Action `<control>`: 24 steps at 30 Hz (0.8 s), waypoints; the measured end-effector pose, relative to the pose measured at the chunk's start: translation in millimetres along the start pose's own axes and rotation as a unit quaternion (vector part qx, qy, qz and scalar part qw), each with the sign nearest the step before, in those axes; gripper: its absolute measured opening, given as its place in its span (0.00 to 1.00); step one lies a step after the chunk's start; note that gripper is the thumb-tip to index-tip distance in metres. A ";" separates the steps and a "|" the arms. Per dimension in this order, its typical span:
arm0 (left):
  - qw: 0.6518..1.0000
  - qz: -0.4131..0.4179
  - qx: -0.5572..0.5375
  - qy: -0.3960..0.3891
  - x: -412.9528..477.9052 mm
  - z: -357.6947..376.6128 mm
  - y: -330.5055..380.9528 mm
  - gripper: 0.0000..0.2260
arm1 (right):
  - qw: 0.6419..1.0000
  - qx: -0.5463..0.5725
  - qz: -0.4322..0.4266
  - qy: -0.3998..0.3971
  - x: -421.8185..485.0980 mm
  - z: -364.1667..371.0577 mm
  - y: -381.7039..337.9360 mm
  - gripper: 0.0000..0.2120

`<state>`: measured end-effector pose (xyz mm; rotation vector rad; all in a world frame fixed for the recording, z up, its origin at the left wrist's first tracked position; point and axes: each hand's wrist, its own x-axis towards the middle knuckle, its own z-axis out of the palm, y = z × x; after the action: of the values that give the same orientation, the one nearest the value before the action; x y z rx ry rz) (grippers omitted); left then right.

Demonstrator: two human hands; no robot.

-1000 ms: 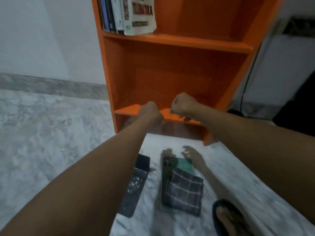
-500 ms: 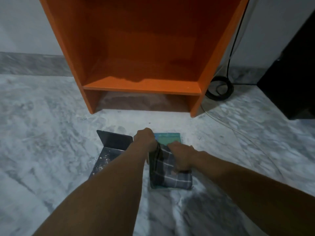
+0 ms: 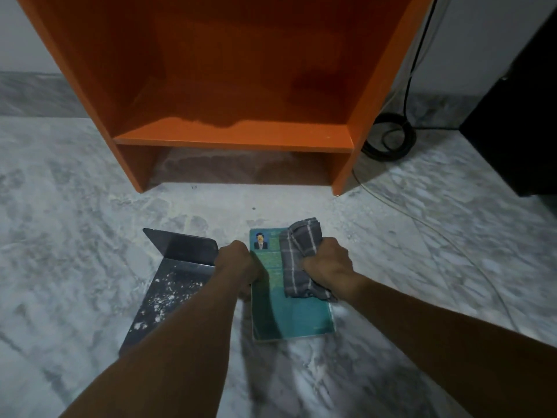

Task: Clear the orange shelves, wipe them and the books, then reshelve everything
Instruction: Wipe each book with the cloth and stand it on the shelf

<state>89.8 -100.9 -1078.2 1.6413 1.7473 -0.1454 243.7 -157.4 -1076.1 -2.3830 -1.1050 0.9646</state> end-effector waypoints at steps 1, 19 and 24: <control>1.000 0.000 0.000 -0.003 2.4 0.9 -1.3 0.14 | 0.999 0.036 0.012 0.008 0.0 1.1 -0.6 0.08; 0.794 0.112 -0.579 -0.149 -50.4 -99.7 46.2 0.21 | 0.919 0.366 -0.103 -0.106 -41.2 -98.0 -34.5 0.22; 0.784 0.156 -0.581 -0.150 -84.1 -127.4 55.0 0.22 | 0.937 0.187 -0.289 0.055 -89.7 -156.3 -60.3 0.17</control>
<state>80.1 -91.7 -916.5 0.8414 0.8934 0.6752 279.4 -191.4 -892.6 -1.6442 -1.3289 0.7367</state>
